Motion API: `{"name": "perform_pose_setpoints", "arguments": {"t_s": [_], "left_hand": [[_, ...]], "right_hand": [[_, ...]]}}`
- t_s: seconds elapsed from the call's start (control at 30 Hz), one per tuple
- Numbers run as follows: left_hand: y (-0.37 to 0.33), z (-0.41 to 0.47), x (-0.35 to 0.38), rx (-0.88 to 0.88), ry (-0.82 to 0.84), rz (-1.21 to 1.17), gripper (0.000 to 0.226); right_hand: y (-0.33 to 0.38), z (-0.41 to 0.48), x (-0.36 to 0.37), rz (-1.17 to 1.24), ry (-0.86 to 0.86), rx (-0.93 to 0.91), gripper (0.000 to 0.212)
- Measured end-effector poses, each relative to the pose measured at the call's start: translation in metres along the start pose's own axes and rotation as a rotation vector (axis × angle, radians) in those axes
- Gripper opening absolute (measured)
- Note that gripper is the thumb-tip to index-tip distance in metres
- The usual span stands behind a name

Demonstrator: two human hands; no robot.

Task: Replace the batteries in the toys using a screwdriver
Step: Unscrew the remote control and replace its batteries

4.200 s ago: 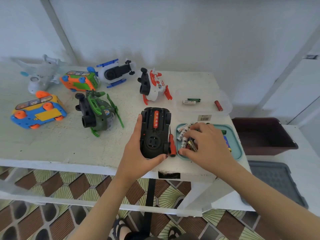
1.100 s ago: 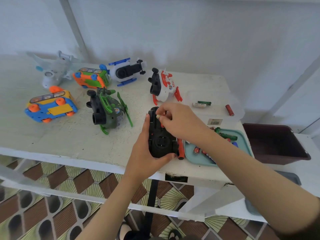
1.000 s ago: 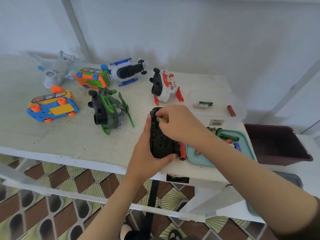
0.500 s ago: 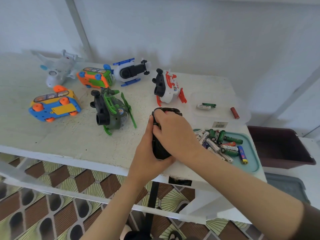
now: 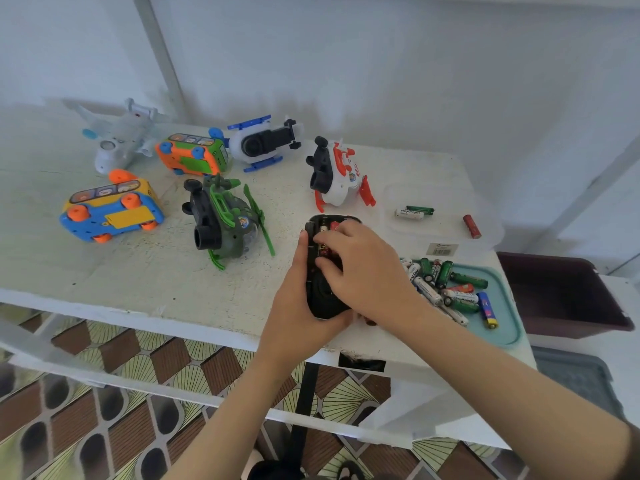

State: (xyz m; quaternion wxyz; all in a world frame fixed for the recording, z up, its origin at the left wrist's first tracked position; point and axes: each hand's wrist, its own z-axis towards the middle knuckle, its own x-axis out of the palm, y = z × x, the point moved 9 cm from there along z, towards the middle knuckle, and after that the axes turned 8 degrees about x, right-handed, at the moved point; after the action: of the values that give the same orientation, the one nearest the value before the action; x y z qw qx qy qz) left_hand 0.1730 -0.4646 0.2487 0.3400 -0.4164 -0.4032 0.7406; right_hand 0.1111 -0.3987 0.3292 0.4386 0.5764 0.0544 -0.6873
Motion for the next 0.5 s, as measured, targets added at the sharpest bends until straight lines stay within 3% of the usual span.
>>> {"name": "perform_pose_setpoints", "arguments": {"t_s": [0.13, 0.23, 0.33, 0.5], "left_hand": [[0.000, 0.000, 0.000, 0.017, 0.004, -0.006, 0.117], [0.000, 0.000, 0.000, 0.014, 0.014, -0.010, 0.118], [0.003, 0.000, 0.000, 0.010, 0.017, 0.003, 0.119], [0.004, -0.001, -0.001, 0.000, 0.003, 0.001, 0.119]], "right_hand": [[-0.022, 0.004, -0.011, -0.002, -0.120, 0.145, 0.074], [-0.036, 0.006, 0.003, 0.339, 0.020, 0.311, 0.094], [-0.044, 0.002, 0.018, 0.694, 0.121, 0.513, 0.098], [-0.057, 0.002, 0.027, 0.896, 0.055, 0.647, 0.090]]}}
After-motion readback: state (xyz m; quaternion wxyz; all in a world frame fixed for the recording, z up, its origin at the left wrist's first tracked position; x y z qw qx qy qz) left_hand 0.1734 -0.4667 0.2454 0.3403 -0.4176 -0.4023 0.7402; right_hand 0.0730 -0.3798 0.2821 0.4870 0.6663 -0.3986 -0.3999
